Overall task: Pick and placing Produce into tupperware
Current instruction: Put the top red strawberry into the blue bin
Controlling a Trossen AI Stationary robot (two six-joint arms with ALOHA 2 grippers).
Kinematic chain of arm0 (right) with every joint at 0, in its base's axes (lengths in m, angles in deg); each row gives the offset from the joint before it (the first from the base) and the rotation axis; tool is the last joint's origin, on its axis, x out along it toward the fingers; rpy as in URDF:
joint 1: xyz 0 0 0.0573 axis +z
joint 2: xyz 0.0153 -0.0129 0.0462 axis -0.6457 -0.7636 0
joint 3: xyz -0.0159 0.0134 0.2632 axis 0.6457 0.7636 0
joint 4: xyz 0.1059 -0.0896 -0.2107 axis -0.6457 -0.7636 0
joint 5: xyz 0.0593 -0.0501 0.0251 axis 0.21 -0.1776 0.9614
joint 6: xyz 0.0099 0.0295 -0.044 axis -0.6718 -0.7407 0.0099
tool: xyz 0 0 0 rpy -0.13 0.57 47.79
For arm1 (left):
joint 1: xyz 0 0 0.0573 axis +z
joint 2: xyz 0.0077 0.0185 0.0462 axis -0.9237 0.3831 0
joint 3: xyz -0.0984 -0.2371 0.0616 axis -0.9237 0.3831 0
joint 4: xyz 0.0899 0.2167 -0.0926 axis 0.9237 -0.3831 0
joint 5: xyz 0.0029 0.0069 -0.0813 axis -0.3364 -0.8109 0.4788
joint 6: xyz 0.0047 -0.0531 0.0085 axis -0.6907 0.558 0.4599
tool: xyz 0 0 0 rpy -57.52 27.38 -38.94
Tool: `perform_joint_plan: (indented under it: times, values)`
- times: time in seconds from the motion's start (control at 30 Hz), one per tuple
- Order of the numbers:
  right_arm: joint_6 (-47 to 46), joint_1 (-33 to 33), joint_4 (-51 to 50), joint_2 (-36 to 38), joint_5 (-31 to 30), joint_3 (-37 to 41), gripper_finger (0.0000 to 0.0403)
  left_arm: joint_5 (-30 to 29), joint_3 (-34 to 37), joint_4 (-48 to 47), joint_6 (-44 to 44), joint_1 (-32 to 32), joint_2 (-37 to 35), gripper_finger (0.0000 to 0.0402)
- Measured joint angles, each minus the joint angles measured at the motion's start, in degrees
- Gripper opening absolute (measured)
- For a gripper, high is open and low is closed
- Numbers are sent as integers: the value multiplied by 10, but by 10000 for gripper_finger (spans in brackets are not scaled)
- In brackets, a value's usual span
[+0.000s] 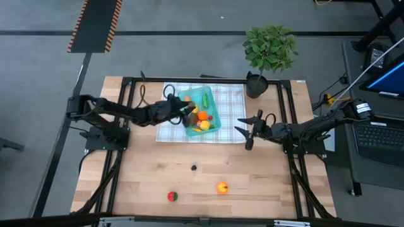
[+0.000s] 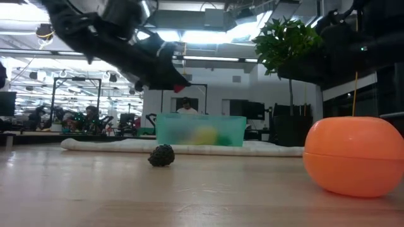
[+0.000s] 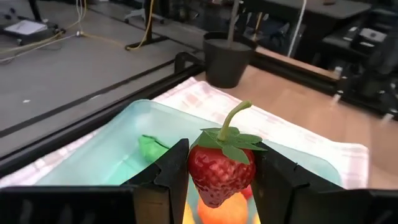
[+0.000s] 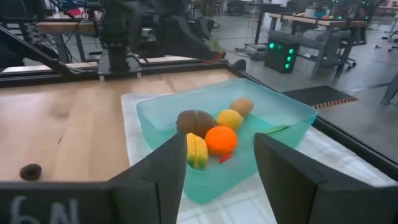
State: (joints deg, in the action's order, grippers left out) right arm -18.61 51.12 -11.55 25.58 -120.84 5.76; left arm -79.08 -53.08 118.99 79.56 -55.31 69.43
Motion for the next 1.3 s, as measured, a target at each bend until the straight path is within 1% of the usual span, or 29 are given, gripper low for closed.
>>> perform_joint_plan:
  times: [0.2,0.4,0.43,0.53,0.67,0.8,0.93,1.3]
  values:
    - [22,-20,1,0,0,0,189,73,-72,-73,-14,58,34,131]
    - [30,-44,2,0,1,0,189,88,-135,-151,-48,100,43,130]
    - [30,-48,2,0,0,0,189,100,-143,-163,-57,107,42,130]
    - [30,-59,2,0,1,0,189,142,-162,-206,-61,126,42,130]
    - [30,-70,2,0,1,0,189,152,-178,-245,-61,143,42,130]
    - [30,-80,5,0,13,0,189,201,-186,-254,-61,155,42,130]
    - [30,-93,9,0,44,0,189,204,-187,-286,-59,160,42,130]
    - [28,-100,10,0,47,0,189,207,-187,-286,-58,160,45,130]
